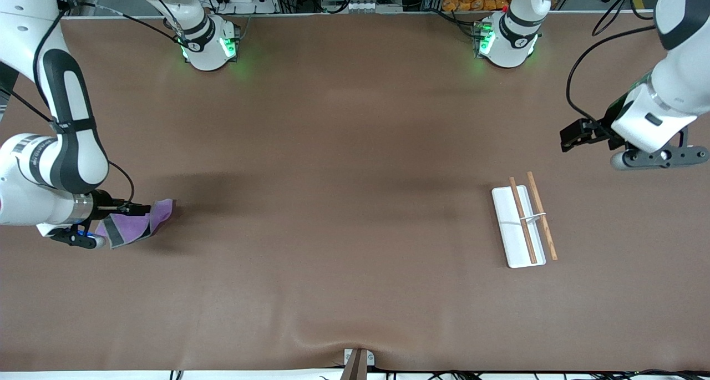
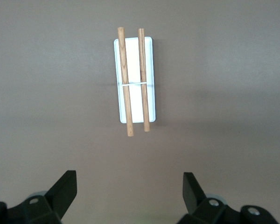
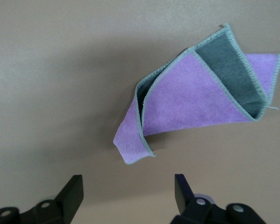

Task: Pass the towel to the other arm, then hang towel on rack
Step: 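Grasp the purple towel corner with the right gripper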

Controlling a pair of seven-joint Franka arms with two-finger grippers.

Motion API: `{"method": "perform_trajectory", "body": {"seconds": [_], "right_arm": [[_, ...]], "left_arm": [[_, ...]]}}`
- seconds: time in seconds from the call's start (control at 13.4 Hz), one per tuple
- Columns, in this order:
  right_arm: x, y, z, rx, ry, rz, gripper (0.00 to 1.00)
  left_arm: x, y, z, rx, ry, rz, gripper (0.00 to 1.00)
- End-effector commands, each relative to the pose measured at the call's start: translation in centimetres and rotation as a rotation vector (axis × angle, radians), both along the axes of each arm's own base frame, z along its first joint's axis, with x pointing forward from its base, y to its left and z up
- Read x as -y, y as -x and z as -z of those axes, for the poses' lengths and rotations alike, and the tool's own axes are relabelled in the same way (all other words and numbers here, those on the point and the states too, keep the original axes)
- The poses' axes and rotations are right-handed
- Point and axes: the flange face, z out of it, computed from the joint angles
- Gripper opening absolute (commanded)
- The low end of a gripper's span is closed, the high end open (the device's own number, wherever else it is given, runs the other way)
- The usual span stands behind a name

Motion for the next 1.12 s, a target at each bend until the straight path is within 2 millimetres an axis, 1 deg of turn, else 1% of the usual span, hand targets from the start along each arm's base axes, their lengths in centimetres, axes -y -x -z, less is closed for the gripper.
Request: {"method": "perform_trajectory", "body": {"seconds": [0.0, 0.07, 0.15, 0.22, 0.37, 0.45, 0.52, 0.6, 0.74, 0.82, 0.89, 0.97, 1.04], "right_arm": [[0.1, 0.0, 1.6, 0.002, -0.040, 0.020, 0.76], [0.1, 0.0, 1.9, -0.001, -0.051, 0.031, 0.72], [0.0, 0.2, 2.7, -0.012, -0.056, 0.032, 0.72], [0.2, 0.3, 3.2, -0.008, -0.053, 0.036, 0.72], [0.4, 0.6, 4.0, 0.006, -0.054, 0.012, 0.72], [0.6, 0.7, 4.5, 0.005, -0.060, -0.008, 0.72], [1.4, 0.8, 4.6, 0.013, -0.064, -0.013, 0.72], [1.5, 0.8, 5.2, 0.013, -0.066, -0.019, 0.67], [1.1, 0.8, 6.3, 0.014, -0.063, -0.023, 0.51], [1.0, 0.6, 6.5, 0.022, -0.059, -0.025, 0.46], [1.0, 0.6, 6.8, 0.023, -0.058, -0.024, 0.40], [0.8, 0.7, 7.0, 0.019, -0.061, -0.026, 0.30], [0.7, 0.6, 7.0, 0.020, -0.063, -0.025, 0.26]], "left_arm": [[-0.2, -1.0, 1.5, -0.005, 0.003, 0.014, 1.00], [-0.1, -1.2, 2.0, -0.010, 0.003, 0.015, 1.00], [-0.1, -1.2, 2.1, -0.013, 0.003, 0.015, 1.00], [-0.1, -1.2, 2.7, -0.023, 0.002, 0.016, 1.00], [-0.1, -1.3, 2.8, -0.023, 0.002, 0.016, 1.00], [0.0, -1.5, 3.1, -0.025, 0.002, 0.017, 1.00], [0.1, -1.5, 3.2, -0.025, 0.003, 0.019, 1.00], [0.1, -1.5, 3.2, -0.024, 0.003, 0.019, 1.00], [0.4, -1.5, 3.2, -0.025, 0.002, 0.023, 1.00], [0.5, -1.4, 3.2, -0.025, 0.003, 0.025, 1.00], [0.5, -1.4, 3.2, -0.027, 0.002, 0.025, 1.00], [0.6, -1.3, 3.1, -0.025, 0.003, 0.026, 1.00], [0.6, -1.2, 2.8, -0.025, 0.002, 0.028, 1.00]]}}
